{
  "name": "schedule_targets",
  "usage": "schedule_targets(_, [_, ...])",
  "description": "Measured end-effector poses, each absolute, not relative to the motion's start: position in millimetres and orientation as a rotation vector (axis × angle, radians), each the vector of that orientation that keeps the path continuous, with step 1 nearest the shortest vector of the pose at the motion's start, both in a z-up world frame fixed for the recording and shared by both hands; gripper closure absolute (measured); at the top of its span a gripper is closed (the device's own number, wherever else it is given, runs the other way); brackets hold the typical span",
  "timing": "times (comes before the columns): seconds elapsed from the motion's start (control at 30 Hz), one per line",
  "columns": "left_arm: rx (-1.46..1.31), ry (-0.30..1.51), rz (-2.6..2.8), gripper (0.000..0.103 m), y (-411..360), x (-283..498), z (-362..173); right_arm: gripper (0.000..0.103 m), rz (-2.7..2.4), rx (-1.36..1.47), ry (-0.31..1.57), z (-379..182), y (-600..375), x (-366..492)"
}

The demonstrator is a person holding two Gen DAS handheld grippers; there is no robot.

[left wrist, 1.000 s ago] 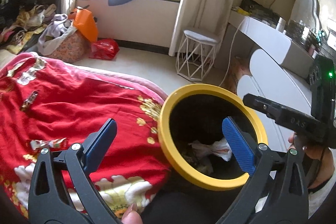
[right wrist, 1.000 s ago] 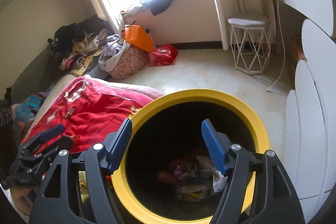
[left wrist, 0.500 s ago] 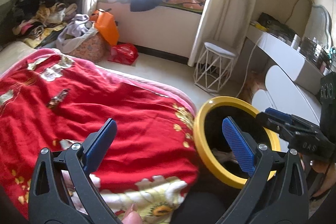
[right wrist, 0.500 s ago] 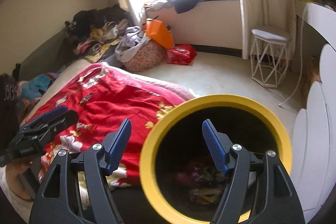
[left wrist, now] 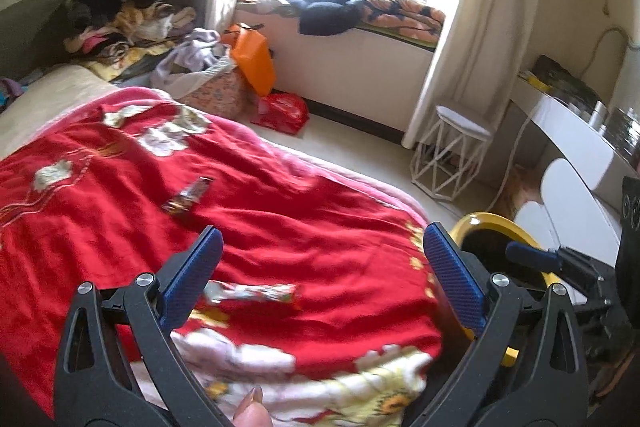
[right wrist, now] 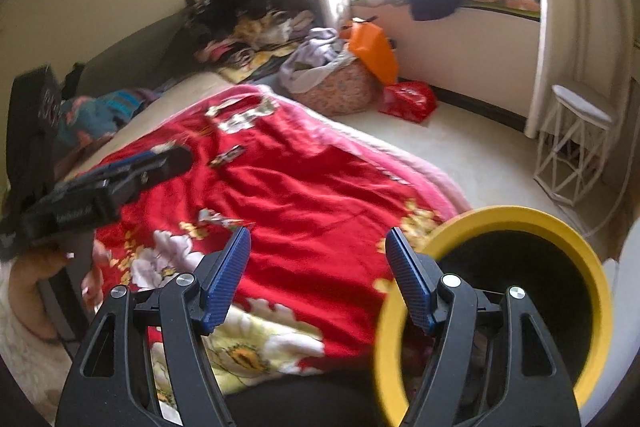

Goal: Collect trash
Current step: 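Move both open tools back toward the remaining candy wrappers on the bedspread, then grasp the chocolate bar with the left gripper while the right gripper grasps the red-white stick wrapper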

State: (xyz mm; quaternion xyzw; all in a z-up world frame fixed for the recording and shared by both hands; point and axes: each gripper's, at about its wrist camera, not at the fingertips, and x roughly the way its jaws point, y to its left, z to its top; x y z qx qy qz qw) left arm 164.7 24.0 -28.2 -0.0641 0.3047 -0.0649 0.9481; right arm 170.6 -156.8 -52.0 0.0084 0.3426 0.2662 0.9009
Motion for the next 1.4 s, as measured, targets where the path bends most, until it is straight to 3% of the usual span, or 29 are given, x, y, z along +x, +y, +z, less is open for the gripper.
schedule_targets(0.27, [-0.141,0.636,-0.038,0.011,74,178,-33,0.036,0.653,-0.063,0.743,-68,-100,186])
schedule_targets(0.73, [-0.211,0.766,0.038,0.012,138,224,-78,0.053,0.739,-0.237,0.855,-126,-18,228])
schedule_targets(0.9, [-0.224,0.804,0.033,0.019,147,240,-91,0.061,0.746,-0.282,0.882,-142,-2,236])
schedule_targets(0.93, [-0.226,0.81,0.036,0.019,148,244,-93,0.071,0.755,-0.291,0.893,-145,1,237])
schedule_targets(1.0, [-0.231,0.826,0.036,0.021,149,253,-97,0.08,0.754,-0.317,0.903,-150,4,238])
schedule_targets(1.13, [-0.233,0.852,0.045,0.024,151,270,-108,0.082,0.757,-0.33,0.899,-152,2,233])
schedule_targets(1.33, [-0.244,0.889,0.055,0.037,153,290,-120,0.082,0.736,-0.316,0.902,-148,-17,219])
schedule_targets(1.4, [-0.249,0.894,0.051,0.049,151,295,-123,0.082,0.724,-0.294,0.903,-146,-26,215])
